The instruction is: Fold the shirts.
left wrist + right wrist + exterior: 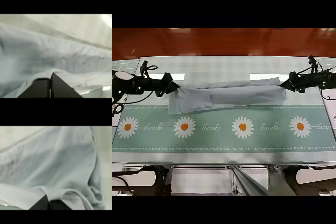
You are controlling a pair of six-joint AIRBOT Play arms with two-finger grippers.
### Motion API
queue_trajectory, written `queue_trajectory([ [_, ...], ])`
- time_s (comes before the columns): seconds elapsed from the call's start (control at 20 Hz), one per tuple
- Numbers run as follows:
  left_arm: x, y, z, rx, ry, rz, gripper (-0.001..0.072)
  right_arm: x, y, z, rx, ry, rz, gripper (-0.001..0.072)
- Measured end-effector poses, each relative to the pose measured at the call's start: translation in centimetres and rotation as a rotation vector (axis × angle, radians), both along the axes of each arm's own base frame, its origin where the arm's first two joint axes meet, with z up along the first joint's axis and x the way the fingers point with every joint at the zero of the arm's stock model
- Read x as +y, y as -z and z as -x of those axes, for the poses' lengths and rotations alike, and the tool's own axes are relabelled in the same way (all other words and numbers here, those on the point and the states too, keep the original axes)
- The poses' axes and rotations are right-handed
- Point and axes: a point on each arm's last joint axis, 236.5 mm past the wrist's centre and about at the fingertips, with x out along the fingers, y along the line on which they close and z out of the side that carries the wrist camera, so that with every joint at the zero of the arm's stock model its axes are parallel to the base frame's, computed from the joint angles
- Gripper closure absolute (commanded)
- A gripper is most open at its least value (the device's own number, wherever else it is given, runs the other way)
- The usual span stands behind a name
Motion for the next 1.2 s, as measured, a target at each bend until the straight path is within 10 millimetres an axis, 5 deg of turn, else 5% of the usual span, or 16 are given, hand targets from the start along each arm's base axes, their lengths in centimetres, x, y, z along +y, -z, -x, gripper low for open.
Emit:
queue_trajectory([
  [0.15,-0.1,0.7,-2.2,-0.005,0.016,0.000,0.0676,-0.2,0.5,-1.8,-0.012,0.016,-0.013,0.0682],
  [0.35,-0.7,2.6,-2.6,0.042,0.056,0.022,0.0676,-0.3,1.5,-3.2,-0.015,0.040,-0.034,0.0679],
  [0.4,-1.0,3.0,-2.4,0.059,0.069,0.030,0.0665,-0.3,1.9,-3.3,-0.012,0.045,-0.039,0.0583],
  [0.45,-1.2,3.5,-2.3,0.073,0.078,0.035,0.0511,-0.2,2.2,-3.5,-0.009,0.051,-0.048,0.0372],
  [0.5,-1.4,3.6,-2.0,0.086,0.091,0.043,0.0199,-0.3,2.3,-3.7,-0.012,0.060,-0.055,0.0297],
  [0.6,-1.6,3.5,-1.5,0.106,0.114,0.060,0.0205,-0.3,2.2,-4.1,-0.019,0.072,-0.067,0.0296],
  [0.75,-0.4,1.2,-0.8,0.109,0.151,0.084,0.0205,-2.0,0.2,-4.4,-0.047,0.084,-0.075,0.0297],
  [0.95,4.1,-4.6,1.0,0.021,0.137,-0.007,0.0205,-7.9,-2.7,-2.0,-0.050,0.117,-0.032,0.0296],
  [1.05,5.6,-7.0,2.6,-0.048,0.093,-0.082,0.0205,-10.7,-2.0,0.2,-0.005,0.158,-0.014,0.0294],
  [1.2,5.2,-8.4,5.9,-0.132,0.046,-0.161,0.0205,-11.6,0.8,3.0,0.078,0.205,-0.055,0.0292],
])
